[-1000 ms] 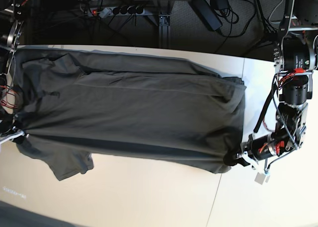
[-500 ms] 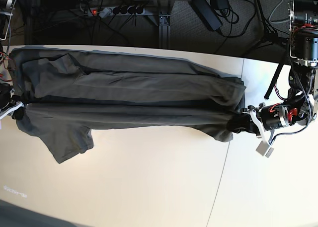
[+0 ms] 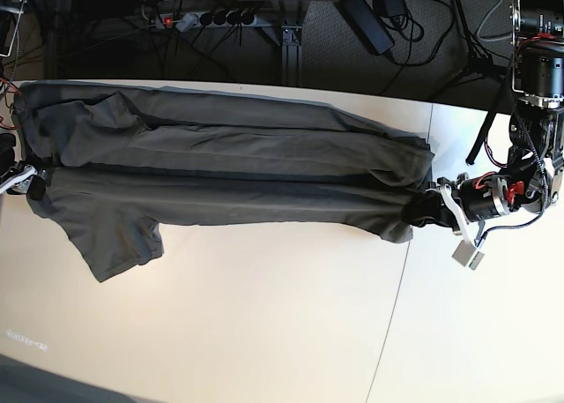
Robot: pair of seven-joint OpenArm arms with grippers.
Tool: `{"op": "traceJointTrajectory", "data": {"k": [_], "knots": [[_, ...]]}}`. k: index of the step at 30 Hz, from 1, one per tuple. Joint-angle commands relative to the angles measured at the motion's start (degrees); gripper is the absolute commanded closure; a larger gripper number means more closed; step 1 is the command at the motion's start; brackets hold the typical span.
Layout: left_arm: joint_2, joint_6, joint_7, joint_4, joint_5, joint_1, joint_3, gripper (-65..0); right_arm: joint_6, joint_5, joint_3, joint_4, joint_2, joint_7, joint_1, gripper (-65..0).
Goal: Fold the T-shirt properly
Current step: 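Fold the grasped edge over onto the first fold with both grippers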
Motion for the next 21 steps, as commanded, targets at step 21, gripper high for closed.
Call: {"op": "traceJointTrajectory", "data": {"k": [21], "knots": [[-0.8,-1.0,-1.1,0.9,-0.2,-1.2,-0.4,0.0,3.3,-6.5,-17.7,-24.3,-1.0,2.2,32.4,-33.6]]}}
